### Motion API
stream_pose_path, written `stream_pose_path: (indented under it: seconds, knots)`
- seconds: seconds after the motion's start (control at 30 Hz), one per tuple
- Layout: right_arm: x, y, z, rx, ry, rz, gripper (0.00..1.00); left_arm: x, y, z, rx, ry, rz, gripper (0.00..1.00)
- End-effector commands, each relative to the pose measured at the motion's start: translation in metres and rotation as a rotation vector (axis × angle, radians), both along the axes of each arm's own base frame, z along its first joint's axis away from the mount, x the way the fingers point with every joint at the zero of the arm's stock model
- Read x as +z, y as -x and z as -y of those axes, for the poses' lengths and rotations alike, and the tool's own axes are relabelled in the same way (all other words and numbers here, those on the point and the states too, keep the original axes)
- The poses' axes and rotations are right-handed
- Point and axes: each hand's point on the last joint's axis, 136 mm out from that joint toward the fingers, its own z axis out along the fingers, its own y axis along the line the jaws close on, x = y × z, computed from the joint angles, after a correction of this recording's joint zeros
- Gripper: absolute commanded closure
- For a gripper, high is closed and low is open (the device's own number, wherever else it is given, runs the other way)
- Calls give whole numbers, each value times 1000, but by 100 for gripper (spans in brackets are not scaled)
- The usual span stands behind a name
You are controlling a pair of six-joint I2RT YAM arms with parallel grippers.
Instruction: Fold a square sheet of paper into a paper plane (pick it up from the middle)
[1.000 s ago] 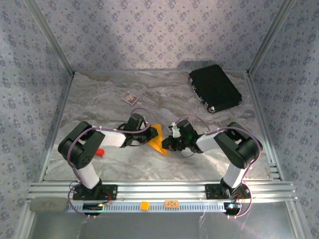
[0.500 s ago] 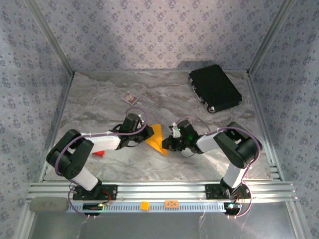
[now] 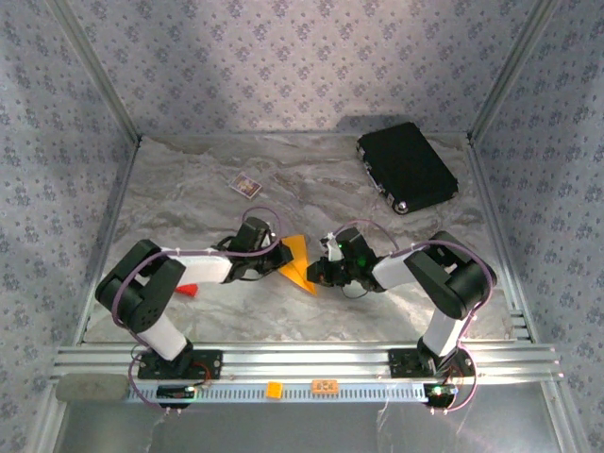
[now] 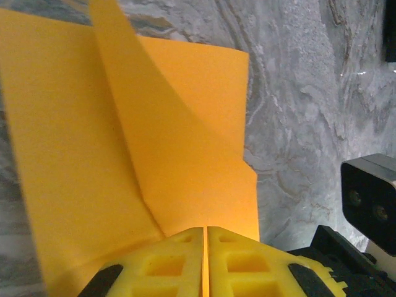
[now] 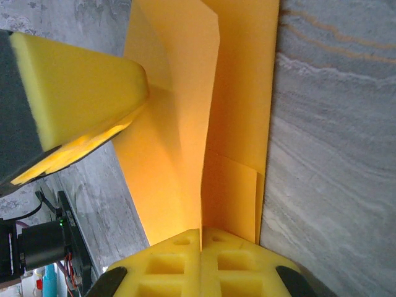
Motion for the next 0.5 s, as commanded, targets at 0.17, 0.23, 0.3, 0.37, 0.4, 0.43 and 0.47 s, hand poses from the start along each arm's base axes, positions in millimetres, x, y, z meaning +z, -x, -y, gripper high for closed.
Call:
stream_pose_path:
  seconds: [0.17, 0.23, 0.3, 0.37, 0.4, 0.43, 0.47]
  knots:
    - [-34, 18, 20, -25, 99, -113, 100, 1, -7, 27, -77, 54, -4, 91]
    - [-35, 18, 20, -26, 100, -113, 100, -7, -7, 26, -72, 36, -29, 91]
    - [-35, 18, 20, -26, 99, -114, 100, -12, -5, 27, -79, 32, -43, 92]
    - [-34, 18, 20, -26, 99, -113, 100, -17, -4, 27, -79, 29, -53, 92]
    - [-34, 17, 20, -28, 100, -112, 100, -18, -4, 26, -78, 26, -56, 92]
    - [-34, 18, 19, -26, 98, -113, 100, -20, -4, 26, -79, 25, -58, 92]
    - [-34, 18, 19, -24, 98, -112, 99, -20, -3, 26, -81, 25, -60, 92]
